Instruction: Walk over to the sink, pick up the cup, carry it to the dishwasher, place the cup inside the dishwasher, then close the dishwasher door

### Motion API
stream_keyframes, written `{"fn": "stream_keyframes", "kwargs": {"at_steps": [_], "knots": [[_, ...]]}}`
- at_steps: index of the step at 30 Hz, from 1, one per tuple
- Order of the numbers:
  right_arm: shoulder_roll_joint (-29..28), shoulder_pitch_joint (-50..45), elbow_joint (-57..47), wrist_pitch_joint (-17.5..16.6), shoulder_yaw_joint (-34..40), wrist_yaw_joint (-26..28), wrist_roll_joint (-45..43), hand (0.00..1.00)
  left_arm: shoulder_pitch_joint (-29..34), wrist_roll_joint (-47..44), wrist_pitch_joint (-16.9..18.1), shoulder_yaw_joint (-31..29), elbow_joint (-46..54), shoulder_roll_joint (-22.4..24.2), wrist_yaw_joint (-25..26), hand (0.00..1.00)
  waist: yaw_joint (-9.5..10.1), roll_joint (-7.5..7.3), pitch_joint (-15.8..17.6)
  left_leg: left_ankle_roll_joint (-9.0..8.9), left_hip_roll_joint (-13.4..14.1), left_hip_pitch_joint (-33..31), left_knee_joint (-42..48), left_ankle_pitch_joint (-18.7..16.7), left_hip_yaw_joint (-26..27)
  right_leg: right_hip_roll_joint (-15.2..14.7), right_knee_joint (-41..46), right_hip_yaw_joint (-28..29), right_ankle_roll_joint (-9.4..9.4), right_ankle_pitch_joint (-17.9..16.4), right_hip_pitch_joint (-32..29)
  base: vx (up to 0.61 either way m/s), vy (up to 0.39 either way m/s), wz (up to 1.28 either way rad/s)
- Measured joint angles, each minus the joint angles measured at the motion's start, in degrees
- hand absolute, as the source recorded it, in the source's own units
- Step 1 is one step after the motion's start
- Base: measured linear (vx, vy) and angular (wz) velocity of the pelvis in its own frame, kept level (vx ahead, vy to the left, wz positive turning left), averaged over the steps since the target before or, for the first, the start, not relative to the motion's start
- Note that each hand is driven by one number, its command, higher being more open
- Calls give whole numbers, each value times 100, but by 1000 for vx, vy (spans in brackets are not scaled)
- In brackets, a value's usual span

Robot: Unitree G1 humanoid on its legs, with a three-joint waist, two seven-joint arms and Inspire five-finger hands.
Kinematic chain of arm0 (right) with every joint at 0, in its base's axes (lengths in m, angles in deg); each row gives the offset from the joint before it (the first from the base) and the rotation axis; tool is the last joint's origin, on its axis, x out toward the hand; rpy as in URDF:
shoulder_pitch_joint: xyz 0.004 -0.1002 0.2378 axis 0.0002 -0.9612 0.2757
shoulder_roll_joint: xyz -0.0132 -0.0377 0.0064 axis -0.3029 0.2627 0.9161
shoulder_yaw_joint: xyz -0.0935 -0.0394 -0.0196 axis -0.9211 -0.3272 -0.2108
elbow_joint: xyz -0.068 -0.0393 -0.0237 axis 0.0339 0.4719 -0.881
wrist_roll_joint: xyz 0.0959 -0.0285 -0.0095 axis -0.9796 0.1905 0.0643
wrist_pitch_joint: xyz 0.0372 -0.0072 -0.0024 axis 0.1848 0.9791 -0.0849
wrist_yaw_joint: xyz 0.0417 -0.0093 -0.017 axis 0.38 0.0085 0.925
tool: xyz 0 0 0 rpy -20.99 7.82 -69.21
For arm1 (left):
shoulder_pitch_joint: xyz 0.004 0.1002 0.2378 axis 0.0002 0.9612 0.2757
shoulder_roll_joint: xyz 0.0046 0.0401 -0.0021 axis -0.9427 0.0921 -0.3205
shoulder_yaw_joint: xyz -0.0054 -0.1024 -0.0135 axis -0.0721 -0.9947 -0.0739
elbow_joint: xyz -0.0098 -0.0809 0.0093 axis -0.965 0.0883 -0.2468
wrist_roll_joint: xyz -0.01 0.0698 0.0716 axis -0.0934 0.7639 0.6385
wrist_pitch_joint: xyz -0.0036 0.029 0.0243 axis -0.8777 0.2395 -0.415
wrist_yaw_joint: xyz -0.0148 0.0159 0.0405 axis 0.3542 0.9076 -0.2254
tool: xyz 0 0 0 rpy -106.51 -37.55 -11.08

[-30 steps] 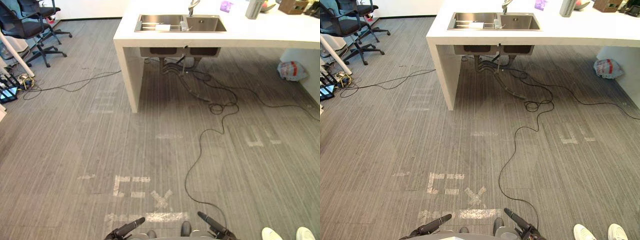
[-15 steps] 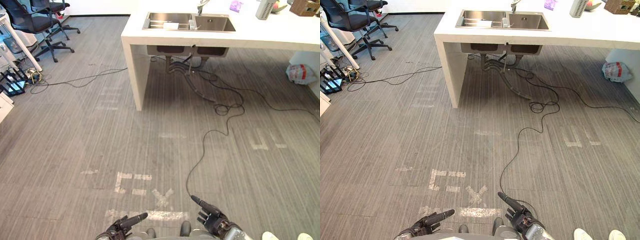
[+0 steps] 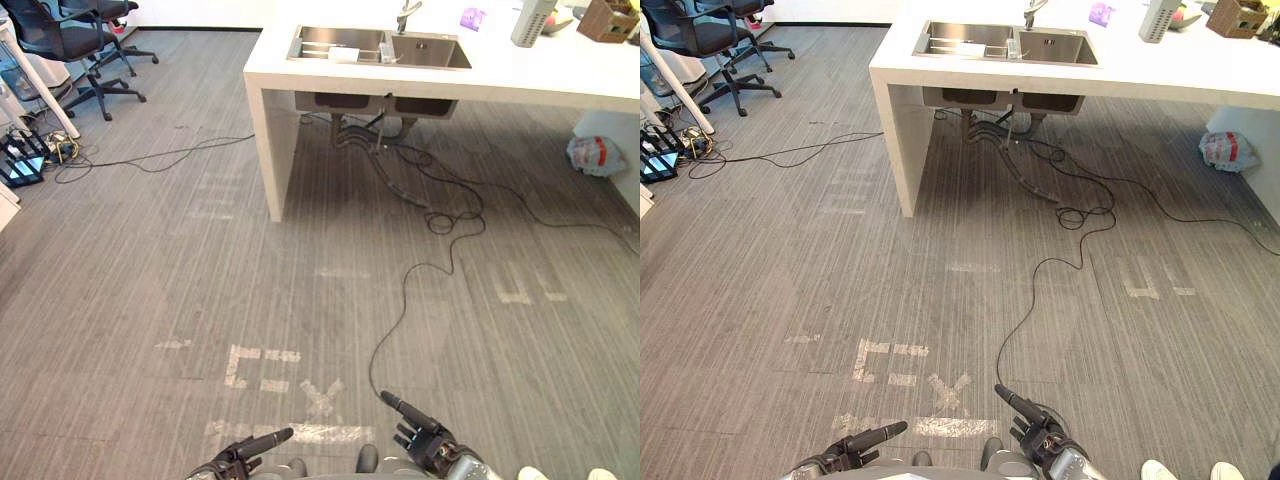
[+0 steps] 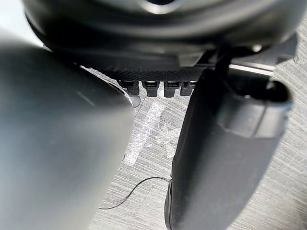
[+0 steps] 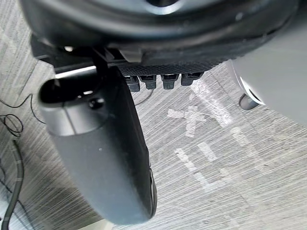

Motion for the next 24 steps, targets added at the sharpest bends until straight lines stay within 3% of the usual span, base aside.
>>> {"fn": "stream_keyframes", "kwargs": {"at_steps": [2,3,4,6,7,8,9,10,13,15,17,18,19,20,21,23,24], "knots": [[4,20,1,-33,-6,9,0,100,-18,-20,-14,-7,7,-63,-3,100,81,-119,-13,129,-54,-60,161,-128,167,-255,757,-49,83,-356,-349,-35,39,-23],[21,51,14,-52,-20,10,0,100,-33,7,5,-9,48,-111,-7,100,108,-254,-13,239,-127,-112,305,-295,215,-509,1476,-208,114,-534,-668,-29,26,-26],[36,88,-1,-62,-34,11,-4,100,-53,56,47,-10,52,-122,-22,100,100,-263,-3,257,-141,-140,366,-343,223,-605,1800,-228,88,-551,-819,-21,26,-16],[125,232,-10,-158,-65,10,-45,100,-83,181,265,-8,42,-159,-52,100,31,-393,91,332,-238,-164,533,-456,190,-1013,3161,-230,-84,-435,-1439,10,36,10],[190,296,-8,-200,-73,10,-87,100,-80,97,362,-9,38,-179,-59,100,29,-431,121,360,-276,-133,629,-536,125,-1209,3807,-177,-161,-218,-1703,61,35,23],[232,327,-15,-238,-78,7,-118,100,-93,21,421,-6,50,-163,-59,100,7,-411,172,390,-277,-83,690,-576,59,-1304,4184,-142,-240,14,-1849,142,14,34],[300,384,-29,-305,-147,6,-135,100,-71,-73,518,-7,58,-152,-61,100,-35,-358,265,411,-205,25,845,-687,-56,-1306,4521,-130,-189,-2,-2034,193,-8,43],[350,415,-37,-344,-285,-16,-139,100,-63,-81,568,-3,70,-137,-61,100,-50,-322,286,389,-97,64,973,-797,-140,-1251,4251,-247,-144,-281,-2059,206,-17,43],[379,444,-107,-370,-505,-73,-146,100,-66,-72,622,5,232,-120,-60,100,-53,-253,331,241,37,141,1029,-844,-255,-1021,2828,-500,-77,-335,-2058,319,-71,30],[380,426,-188,-369,-473,-166,-316,100,-129,-178,670,5,674,-7,-88,100,-75,-157,407,79,117,192,1027,-940,-406,-795,1100,-613,100,-60,-1964,345,-160,36],[380,301,-301,-368,-463,-188,-366,100,-186,-335,757,4,936,24,-168,100,-72,-143,469,-124,107,362,1051,-1121,-491,-784,314,-638,90,370,-1729,352,-235,38],[414,230,-382,-384,-422,-188,-366,100,-267,-403,811,3,1009,88,-217,100,-81,-60,572,-243,202,472,1174,-1323,-558,-780,443,-717,-25,890,-1604,335,-254,33],[444,232,-401,-382,-387,-172,-366,100,-322,-411,818,5,1006,118,-239,100,-103,-3,607,-281,261,493,1239,-1411,-560,-759,635,-776,-118,836,-1610,291,-231,22],[473,240,-404,-381,-317,-148,-366,100,-385,-403,819,22,1004,148,-283,100,-109,69,620,-296,398,507,1340,-1504,-537,-699,938,-812,-356,572,-1666,253,-222,8],[468,263,-404,-382,-239,-116,-366,100,-494,-397,870,63,1009,163,-327,100,-108,129,607,-328,564,496,1493,-1596,-501,-640,1386,-813,-450,194,-1801,288,-263,-1],[472,246,-394,-414,-223,-27,-366,100,-591,-390,921,114,962,208,-334,100,-113,153,597,-319,722,485,1647,-1758,-483,-604,1936,-812,-481,-211,-1989,255,-245,-9],[486,221,-394,-422,-219,-6,-365,100,-628,-390,957,111,932,280,-327,100,-159,240,555,-209,846,499,1641,-1961,-524,-551,2266,-847,-509,-448,-2126,252,-205,-6]]}}
